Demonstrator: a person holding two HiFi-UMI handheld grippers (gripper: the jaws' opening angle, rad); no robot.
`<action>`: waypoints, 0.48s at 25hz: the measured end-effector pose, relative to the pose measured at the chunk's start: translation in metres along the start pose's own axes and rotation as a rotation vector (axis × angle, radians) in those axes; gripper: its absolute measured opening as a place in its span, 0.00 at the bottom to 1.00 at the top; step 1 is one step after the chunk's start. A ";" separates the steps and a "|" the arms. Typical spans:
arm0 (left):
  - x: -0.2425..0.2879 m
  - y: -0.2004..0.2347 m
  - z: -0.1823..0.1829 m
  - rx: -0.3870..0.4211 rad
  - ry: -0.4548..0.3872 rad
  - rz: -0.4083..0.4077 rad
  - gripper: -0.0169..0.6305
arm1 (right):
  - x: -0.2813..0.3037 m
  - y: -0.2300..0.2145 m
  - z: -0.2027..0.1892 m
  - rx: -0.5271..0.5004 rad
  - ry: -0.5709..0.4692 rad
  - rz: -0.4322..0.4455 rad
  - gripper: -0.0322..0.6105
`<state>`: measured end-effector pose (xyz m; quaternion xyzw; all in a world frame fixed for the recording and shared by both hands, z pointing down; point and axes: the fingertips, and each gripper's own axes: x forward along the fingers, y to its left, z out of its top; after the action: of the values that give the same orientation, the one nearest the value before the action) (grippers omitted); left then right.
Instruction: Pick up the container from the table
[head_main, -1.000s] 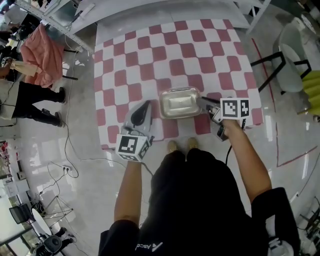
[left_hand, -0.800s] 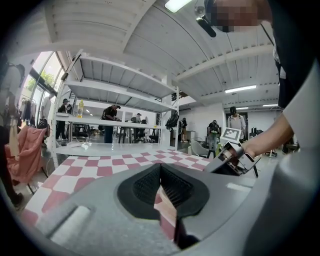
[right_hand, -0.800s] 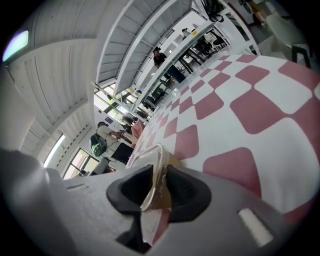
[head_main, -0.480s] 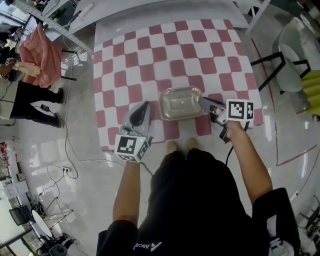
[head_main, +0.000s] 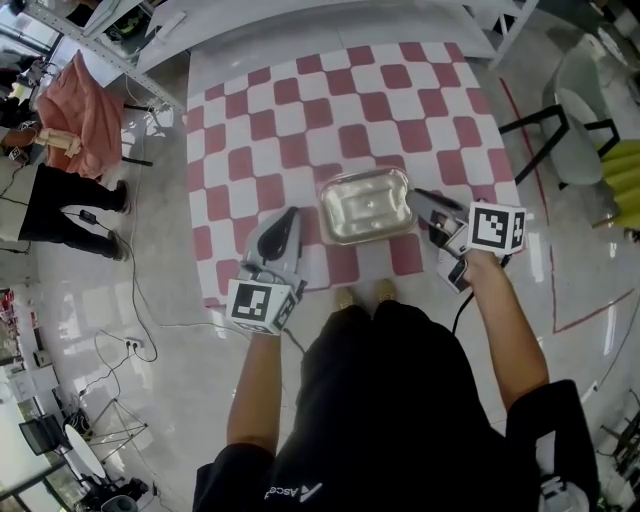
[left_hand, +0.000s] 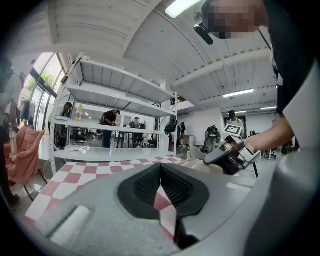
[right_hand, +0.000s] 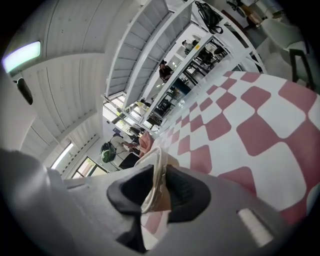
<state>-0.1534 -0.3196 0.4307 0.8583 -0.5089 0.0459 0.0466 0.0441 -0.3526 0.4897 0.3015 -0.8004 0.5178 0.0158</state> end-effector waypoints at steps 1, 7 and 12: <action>-0.001 -0.001 0.005 0.000 -0.007 0.001 0.04 | -0.001 0.005 0.002 -0.001 -0.007 0.014 0.18; -0.008 0.000 0.024 -0.001 -0.039 0.015 0.04 | -0.002 0.031 0.003 0.049 -0.026 0.120 0.17; -0.009 0.003 0.027 0.002 -0.044 0.019 0.04 | -0.004 0.033 0.002 0.068 -0.039 0.131 0.17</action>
<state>-0.1599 -0.3169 0.4027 0.8543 -0.5180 0.0282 0.0340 0.0311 -0.3432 0.4601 0.2587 -0.8006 0.5387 -0.0439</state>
